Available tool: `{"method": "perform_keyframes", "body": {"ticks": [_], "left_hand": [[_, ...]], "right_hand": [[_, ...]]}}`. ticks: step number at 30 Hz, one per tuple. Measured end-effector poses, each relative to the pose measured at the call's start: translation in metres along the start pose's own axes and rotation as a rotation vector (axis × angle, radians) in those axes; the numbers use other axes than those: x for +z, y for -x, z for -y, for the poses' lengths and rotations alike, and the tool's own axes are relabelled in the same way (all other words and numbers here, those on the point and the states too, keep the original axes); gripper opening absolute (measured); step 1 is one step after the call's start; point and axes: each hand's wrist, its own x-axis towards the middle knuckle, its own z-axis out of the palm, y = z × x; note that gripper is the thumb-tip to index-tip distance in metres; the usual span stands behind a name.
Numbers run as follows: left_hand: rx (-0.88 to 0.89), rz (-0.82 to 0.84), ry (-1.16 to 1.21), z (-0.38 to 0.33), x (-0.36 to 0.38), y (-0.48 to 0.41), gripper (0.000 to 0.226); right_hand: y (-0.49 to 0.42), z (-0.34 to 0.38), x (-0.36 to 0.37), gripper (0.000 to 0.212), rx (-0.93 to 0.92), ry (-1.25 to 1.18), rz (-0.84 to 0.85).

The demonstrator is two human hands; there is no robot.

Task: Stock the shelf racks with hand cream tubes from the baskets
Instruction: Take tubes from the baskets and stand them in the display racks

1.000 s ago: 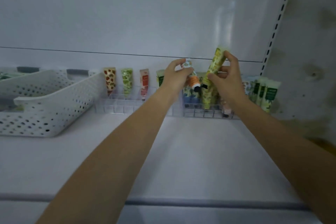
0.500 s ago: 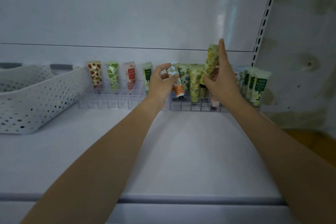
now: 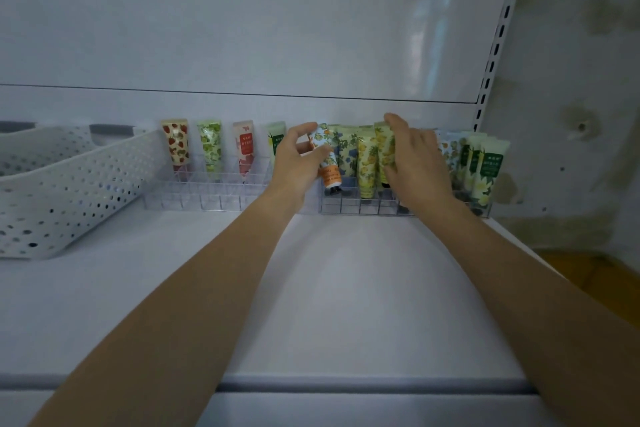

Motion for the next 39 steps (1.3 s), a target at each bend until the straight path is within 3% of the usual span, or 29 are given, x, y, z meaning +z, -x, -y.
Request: {"method": "perform_keyframes", "body": {"ticks": [5, 10, 15, 19, 21, 23, 26, 28, 31, 34, 39], "left_hand": [[-0.001, 0.002, -0.011, 0.001, 0.000, 0.002, 0.037], [-0.005, 0.013, -0.035, 0.003, 0.001, 0.000, 0.037], [-0.007, 0.015, -0.048, 0.005, 0.002, 0.000, 0.036], [0.016, 0.039, -0.089, 0.005, 0.002, 0.002, 0.036], [0.037, 0.071, -0.109, 0.005, 0.002, 0.004, 0.036], [0.040, 0.086, -0.111, 0.005, 0.003, 0.005, 0.036], [0.027, 0.123, -0.060, 0.005, 0.005, 0.007, 0.033], [0.027, 0.166, -0.047, 0.006, 0.007, 0.009, 0.030], [0.022, 0.228, -0.031, 0.007, 0.009, 0.012, 0.027], [0.131, 0.288, -0.086, 0.008, 0.012, 0.013, 0.032], [0.464, 0.343, -0.489, 0.018, 0.027, 0.022, 0.041]], "right_hand": [[-0.004, -0.001, 0.003, 0.069, -0.008, -0.005, -0.018], [-0.005, -0.007, 0.001, 0.062, 0.032, -0.252, -0.003], [-0.005, -0.013, 0.007, 0.062, -0.018, 0.039, 0.075], [-0.001, -0.009, 0.006, 0.066, -0.006, 0.099, 0.033], [-0.001, -0.007, 0.004, 0.052, -0.033, 0.006, -0.054], [0.000, 0.000, 0.003, 0.039, -0.012, -0.255, -0.054], [0.005, 0.014, 0.006, 0.049, 0.086, -0.623, 0.136], [0.010, 0.018, 0.011, 0.057, 0.126, -0.727, 0.217], [0.011, 0.017, 0.012, 0.060, 0.160, -0.777, 0.201], [0.014, 0.012, 0.005, 0.066, 0.157, -0.748, 0.135], [0.013, -0.009, -0.012, 0.072, 0.202, -0.671, -0.079]]}}
